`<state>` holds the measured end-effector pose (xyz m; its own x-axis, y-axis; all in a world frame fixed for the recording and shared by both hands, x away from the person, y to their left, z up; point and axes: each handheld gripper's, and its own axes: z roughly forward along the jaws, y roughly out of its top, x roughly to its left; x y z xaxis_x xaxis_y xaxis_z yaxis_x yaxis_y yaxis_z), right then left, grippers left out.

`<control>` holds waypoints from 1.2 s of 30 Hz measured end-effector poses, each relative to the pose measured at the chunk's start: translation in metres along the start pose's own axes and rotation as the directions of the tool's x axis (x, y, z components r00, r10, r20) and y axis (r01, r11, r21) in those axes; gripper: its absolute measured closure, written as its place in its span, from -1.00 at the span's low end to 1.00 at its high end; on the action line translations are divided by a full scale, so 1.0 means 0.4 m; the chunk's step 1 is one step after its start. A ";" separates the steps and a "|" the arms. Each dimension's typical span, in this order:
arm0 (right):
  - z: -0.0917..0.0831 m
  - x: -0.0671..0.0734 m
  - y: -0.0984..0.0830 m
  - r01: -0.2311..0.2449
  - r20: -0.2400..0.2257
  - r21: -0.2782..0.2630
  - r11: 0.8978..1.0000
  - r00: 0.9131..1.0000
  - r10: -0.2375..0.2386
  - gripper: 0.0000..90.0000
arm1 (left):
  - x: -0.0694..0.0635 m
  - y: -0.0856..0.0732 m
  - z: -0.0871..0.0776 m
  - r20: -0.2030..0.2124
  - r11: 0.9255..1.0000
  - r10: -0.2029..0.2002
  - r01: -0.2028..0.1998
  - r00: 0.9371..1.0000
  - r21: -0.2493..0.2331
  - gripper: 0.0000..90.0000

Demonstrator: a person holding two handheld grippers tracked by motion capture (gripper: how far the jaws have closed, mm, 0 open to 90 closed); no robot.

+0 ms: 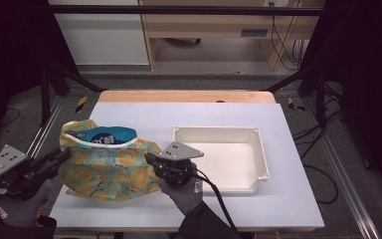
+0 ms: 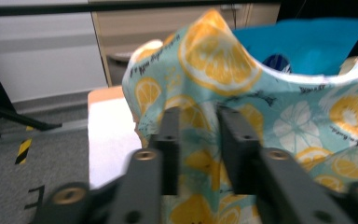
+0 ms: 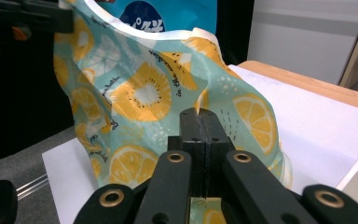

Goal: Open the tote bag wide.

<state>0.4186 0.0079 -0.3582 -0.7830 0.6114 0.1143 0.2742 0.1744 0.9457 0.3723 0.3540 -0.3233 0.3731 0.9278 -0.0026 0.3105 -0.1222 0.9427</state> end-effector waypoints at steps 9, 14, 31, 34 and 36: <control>0.012 0.023 0.019 0.024 -0.014 -0.007 1.000 1.000 -0.024 1.00 | 0.005 -0.024 -0.032 -0.025 1.000 -0.007 0.007 1.000 -0.015 1.00; 0.021 0.025 0.011 0.023 -0.022 0.014 1.000 1.000 -0.023 1.00 | 0.012 -0.057 -0.038 -0.014 1.000 -0.028 0.029 0.999 0.010 1.00; 0.031 0.019 -0.088 -0.024 -0.020 0.067 0.997 0.999 0.025 1.00 | 0.001 -0.148 -0.011 0.022 0.995 -0.029 0.027 0.999 0.091 0.99; 0.037 0.020 -0.108 -0.022 -0.009 0.084 0.996 1.000 0.023 1.00 | -0.004 -0.163 -0.001 0.022 0.994 -0.016 0.014 1.000 0.107 0.99; 0.040 0.021 -0.121 -0.022 -0.004 0.094 0.995 1.000 0.022 1.00 | -0.006 -0.170 0.006 0.023 0.993 -0.011 0.008 1.000 0.119 0.99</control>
<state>0.4076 0.0170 -0.4081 -0.7790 0.6120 0.1368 0.3429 0.2330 0.9100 0.3521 0.3591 -0.3880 0.3898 0.9207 -0.0205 0.4155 -0.1560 0.8961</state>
